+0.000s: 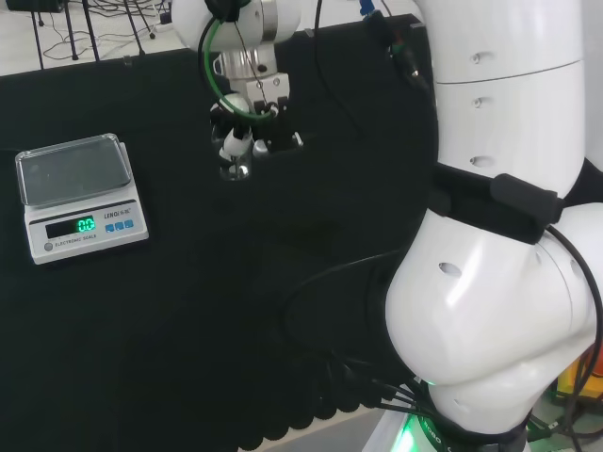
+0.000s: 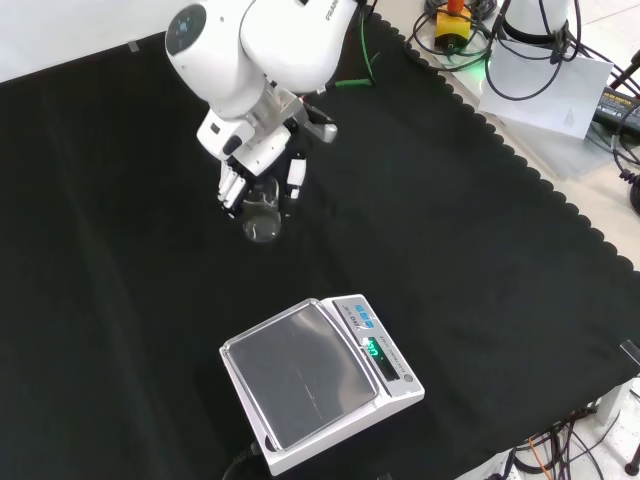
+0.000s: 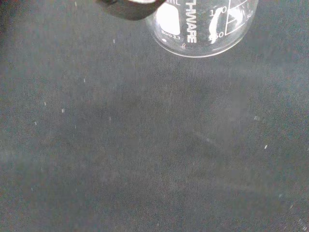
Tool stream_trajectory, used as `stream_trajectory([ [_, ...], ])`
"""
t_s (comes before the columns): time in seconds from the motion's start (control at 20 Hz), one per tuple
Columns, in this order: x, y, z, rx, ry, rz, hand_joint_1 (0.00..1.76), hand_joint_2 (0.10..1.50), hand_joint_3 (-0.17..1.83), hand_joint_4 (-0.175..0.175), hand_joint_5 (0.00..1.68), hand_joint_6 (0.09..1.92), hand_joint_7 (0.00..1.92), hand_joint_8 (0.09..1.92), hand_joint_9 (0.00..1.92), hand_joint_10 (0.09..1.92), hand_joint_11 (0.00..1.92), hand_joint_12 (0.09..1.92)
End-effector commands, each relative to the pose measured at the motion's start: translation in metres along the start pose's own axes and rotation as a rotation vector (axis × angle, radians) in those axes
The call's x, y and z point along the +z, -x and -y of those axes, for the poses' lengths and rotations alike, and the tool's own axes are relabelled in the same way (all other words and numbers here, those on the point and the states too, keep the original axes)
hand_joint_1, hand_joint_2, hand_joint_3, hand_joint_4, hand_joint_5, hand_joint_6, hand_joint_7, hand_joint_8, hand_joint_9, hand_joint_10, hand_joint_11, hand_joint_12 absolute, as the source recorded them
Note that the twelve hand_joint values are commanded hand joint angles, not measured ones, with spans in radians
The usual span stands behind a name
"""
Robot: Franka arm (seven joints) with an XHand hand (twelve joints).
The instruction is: Put the beaker on the electronic balance.
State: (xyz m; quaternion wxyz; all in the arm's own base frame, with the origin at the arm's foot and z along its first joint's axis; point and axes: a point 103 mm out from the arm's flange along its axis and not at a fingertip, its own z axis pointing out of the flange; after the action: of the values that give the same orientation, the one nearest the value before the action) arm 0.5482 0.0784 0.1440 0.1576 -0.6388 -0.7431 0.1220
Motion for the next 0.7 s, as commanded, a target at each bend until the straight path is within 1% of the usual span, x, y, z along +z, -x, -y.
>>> stream_trajectory([
  [0.05, -0.018, 0.003, 0.01, 0.001, 0.02, 0.014, 1.21, 1.19, -0.17, -0.069, 0.46, 1.54, 0.55, 1.47, 0.8, 1.33, 0.86, 1.23],
  [0.2, -0.019, 0.003, 0.011, -0.005, 0.02, 0.015, 1.21, 1.19, -0.17, -0.07, 0.46, 1.54, 0.55, 1.48, 0.8, 1.33, 0.86, 1.23],
  [0.4, -0.026, 0.001, 0.009, -0.028, 0.02, 0.042, 1.21, 1.19, -0.17, -0.071, 0.47, 1.54, 0.56, 1.48, 0.8, 1.33, 0.86, 1.23],
  [0.45, -0.028, -0.002, 0.008, -0.031, 0.025, 0.039, 1.21, 1.19, -0.17, -0.072, 0.47, 1.54, 0.56, 1.48, 0.8, 1.33, 0.86, 1.23],
  [0.55, -0.035, -0.011, 0.006, -0.034, 0.029, 0.051, 1.21, 1.19, -0.17, -0.072, 0.47, 1.54, 0.56, 1.48, 0.8, 1.33, 0.86, 1.23],
  [0.6, -0.04, -0.018, 0.005, -0.035, 0.039, 0.043, 1.21, 1.19, -0.17, -0.072, 0.47, 1.54, 0.56, 1.49, 0.81, 1.33, 0.86, 1.23],
  [0.65, -0.045, -0.026, 0.003, -0.038, 0.047, 0.033, 1.21, 1.19, -0.17, -0.073, 0.47, 1.54, 0.56, 1.49, 0.81, 1.33, 0.86, 1.23],
  [0.7, -0.05, -0.035, 0.001, -0.046, 0.05, 0.041, 1.21, 1.19, -0.17, -0.073, 0.47, 1.54, 0.56, 1.49, 0.81, 1.34, 0.86, 1.23],
])
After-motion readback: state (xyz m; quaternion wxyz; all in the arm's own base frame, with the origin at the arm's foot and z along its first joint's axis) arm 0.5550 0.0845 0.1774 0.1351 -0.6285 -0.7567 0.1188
